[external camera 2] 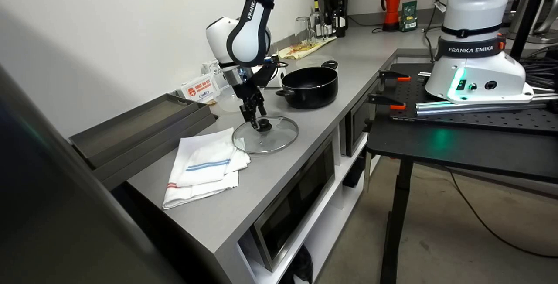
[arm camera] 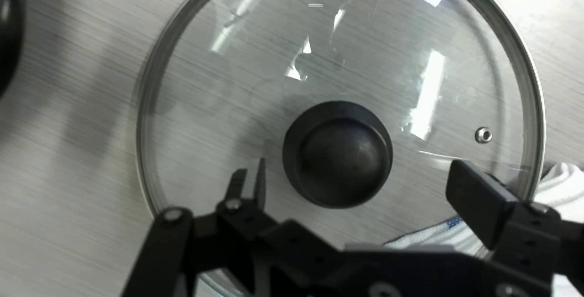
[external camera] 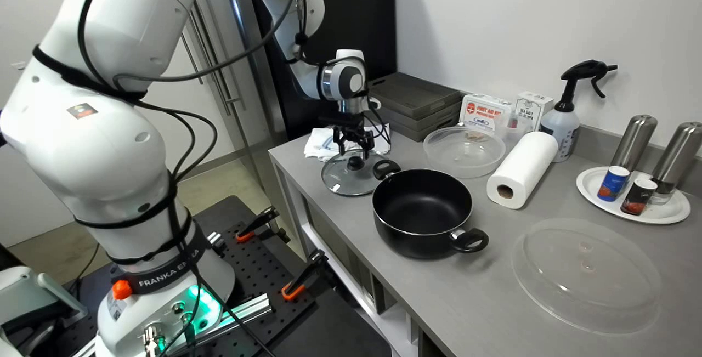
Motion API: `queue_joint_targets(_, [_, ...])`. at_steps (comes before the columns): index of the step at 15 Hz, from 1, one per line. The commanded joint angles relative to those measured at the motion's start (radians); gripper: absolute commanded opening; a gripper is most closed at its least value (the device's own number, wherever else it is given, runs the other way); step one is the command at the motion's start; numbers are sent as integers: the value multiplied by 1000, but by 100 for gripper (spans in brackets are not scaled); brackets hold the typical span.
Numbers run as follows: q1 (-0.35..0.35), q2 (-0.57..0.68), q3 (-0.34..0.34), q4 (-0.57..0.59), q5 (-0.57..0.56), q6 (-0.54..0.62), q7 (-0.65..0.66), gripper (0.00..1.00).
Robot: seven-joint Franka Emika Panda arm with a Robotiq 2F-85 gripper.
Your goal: Pick up the lid from the pot and put it on the counter
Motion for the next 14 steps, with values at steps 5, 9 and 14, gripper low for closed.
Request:
queue_joint_targets(5, [16,-65,-3,-67,15,20,-7,100])
queue_joint_targets(9, [29,-138,-13,-148,2,65,7,100])
queue_joint_targets(14, [31,-266,-28,-277,-11,144,11,100])
